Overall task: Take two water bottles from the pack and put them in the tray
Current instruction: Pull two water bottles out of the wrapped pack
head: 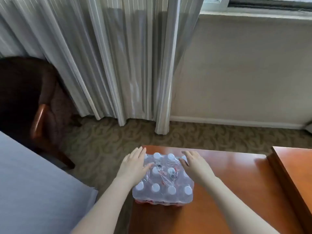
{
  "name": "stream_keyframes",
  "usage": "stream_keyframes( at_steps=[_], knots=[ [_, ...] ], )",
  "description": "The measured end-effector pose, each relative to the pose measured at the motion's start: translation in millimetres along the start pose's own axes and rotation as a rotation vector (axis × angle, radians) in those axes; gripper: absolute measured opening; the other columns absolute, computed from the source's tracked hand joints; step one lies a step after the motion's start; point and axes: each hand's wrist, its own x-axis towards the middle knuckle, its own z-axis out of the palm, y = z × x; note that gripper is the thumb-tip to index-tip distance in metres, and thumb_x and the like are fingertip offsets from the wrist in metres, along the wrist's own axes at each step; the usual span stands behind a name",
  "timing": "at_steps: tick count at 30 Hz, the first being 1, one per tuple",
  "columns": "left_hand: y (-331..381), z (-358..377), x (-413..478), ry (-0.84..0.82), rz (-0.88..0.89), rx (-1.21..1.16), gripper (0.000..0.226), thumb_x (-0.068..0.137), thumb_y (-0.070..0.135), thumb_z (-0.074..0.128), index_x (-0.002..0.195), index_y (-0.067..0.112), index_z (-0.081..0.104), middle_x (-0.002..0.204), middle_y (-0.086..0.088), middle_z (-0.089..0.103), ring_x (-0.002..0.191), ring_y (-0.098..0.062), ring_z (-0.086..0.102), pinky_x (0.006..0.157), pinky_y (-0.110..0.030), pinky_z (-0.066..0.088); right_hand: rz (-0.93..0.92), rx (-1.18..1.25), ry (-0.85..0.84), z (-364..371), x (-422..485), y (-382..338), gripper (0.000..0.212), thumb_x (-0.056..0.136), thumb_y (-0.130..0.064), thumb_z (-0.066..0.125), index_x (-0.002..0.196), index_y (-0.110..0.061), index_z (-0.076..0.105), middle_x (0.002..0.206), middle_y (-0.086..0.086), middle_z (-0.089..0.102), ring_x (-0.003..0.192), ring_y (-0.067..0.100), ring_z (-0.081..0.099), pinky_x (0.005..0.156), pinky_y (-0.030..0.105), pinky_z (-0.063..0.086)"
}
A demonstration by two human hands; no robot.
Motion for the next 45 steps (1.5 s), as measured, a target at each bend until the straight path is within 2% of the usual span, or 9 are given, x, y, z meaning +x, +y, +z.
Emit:
stream_keyframes(
  at_steps=[8, 14, 19, 25, 29, 34, 38, 42, 45],
  knots=[
    [0.2, 73.3, -16.7, -0.109, -0.032, -0.084, 0.084, 0.092, 0.060, 0.031, 0.151, 0.014, -0.005, 0.161, 0.002, -0.011, 0.147, -0.011, -0.010, 0.121, -0.031, 0.003, -0.038, 0.135, 0.015, 54.6, -12.9, 1.3, 0.033, 0.093, -0.025, 0.047, 0.125, -0.016, 0.049, 0.118, 0.005, 0.060, 0.107, 0.026, 0.052, 0.086, 0.035, 0.042],
    [-6.6, 106.4, -22.5, -0.090, -0.029, -0.005, 0.092, 0.088, 0.067, 0.026, 0.141, 0.014, -0.028, 0.155, 0.002, -0.031, 0.138, -0.014, -0.032, 0.118, -0.029, -0.006, -0.086, 0.172, -0.125, 79.0, 1.5, -14.5, 0.045, 0.091, -0.019, 0.049, 0.135, -0.014, 0.040, 0.136, 0.006, 0.050, 0.128, 0.023, 0.039, 0.104, 0.033, 0.032],
    [-10.8, 121.5, -20.9, -0.044, -0.011, 0.069, 0.096, 0.080, 0.074, 0.013, 0.135, 0.013, -0.036, 0.152, 0.000, -0.036, 0.139, -0.020, -0.033, 0.118, -0.031, -0.006, -0.141, 0.146, -0.142, 86.1, 14.5, -28.2, 0.055, 0.083, -0.002, 0.051, 0.135, -0.015, 0.040, 0.129, 0.007, 0.053, 0.123, 0.025, 0.043, 0.102, 0.037, 0.035],
    [-13.5, 127.9, -21.6, -0.019, 0.002, 0.058, 0.096, 0.079, 0.077, 0.012, 0.134, 0.017, -0.039, 0.152, 0.001, -0.037, 0.140, -0.017, -0.033, 0.119, -0.033, 0.000, -0.145, 0.251, 0.098, 55.8, -2.6, -10.7, 0.017, 0.074, 0.009, 0.056, 0.078, -0.005, 0.064, 0.080, 0.004, 0.063, 0.081, 0.024, 0.054, 0.069, 0.032, 0.041],
    [-12.8, 128.5, -21.2, -0.014, 0.009, 0.062, 0.096, 0.076, 0.077, 0.005, 0.137, 0.016, -0.036, 0.152, 0.001, -0.038, 0.139, -0.018, -0.035, 0.116, -0.032, -0.004, -0.118, 0.181, 0.153, 39.0, -41.3, 28.5, 0.026, 0.062, 0.013, 0.066, 0.062, -0.013, 0.062, 0.061, -0.009, 0.057, 0.073, 0.019, 0.053, 0.070, 0.030, 0.036],
    [-12.8, 129.9, -21.4, 0.006, 0.010, 0.066, 0.095, 0.070, 0.077, -0.005, 0.137, 0.016, -0.036, 0.152, 0.001, -0.035, 0.140, -0.018, -0.032, 0.117, -0.033, 0.000, -0.260, -0.021, 0.174, 60.4, -78.2, 52.8, 0.023, 0.068, 0.006, 0.075, 0.061, -0.013, 0.064, 0.065, -0.007, 0.066, 0.074, 0.018, 0.058, 0.077, 0.027, 0.036],
    [-13.3, 131.0, -21.1, 0.010, 0.010, 0.081, 0.095, 0.076, 0.077, 0.005, 0.138, 0.016, -0.035, 0.152, 0.000, -0.035, 0.141, -0.019, -0.030, 0.119, -0.034, 0.001, -0.302, -0.074, 0.312, 83.2, -87.7, 55.1, 0.037, 0.093, -0.009, 0.042, 0.067, -0.008, 0.068, 0.072, -0.002, 0.070, 0.083, 0.016, 0.049, 0.077, 0.025, 0.038],
    [-13.2, 130.9, -21.7, -0.001, 0.017, 0.096, 0.094, 0.081, 0.075, 0.010, 0.138, 0.015, -0.035, 0.151, 0.000, -0.037, 0.140, -0.019, -0.032, 0.119, -0.035, -0.001, -0.245, -0.060, 0.310, 90.7, -101.3, 52.0, 0.037, 0.069, 0.009, 0.038, 0.080, -0.004, 0.071, 0.099, 0.003, 0.073, 0.096, 0.018, 0.051, 0.083, 0.032, 0.039],
    [-13.4, 131.2, -21.9, 0.002, 0.018, 0.090, 0.094, 0.079, 0.076, 0.006, 0.138, 0.016, -0.035, 0.151, 0.000, -0.037, 0.139, -0.019, -0.034, 0.119, -0.035, 0.000, -0.114, 0.061, 0.359, 80.4, -96.9, 40.4, 0.047, 0.062, 0.003, 0.030, 0.086, -0.006, 0.069, 0.101, 0.003, 0.071, 0.100, 0.020, 0.052, 0.086, 0.037, 0.037]
  ],
)
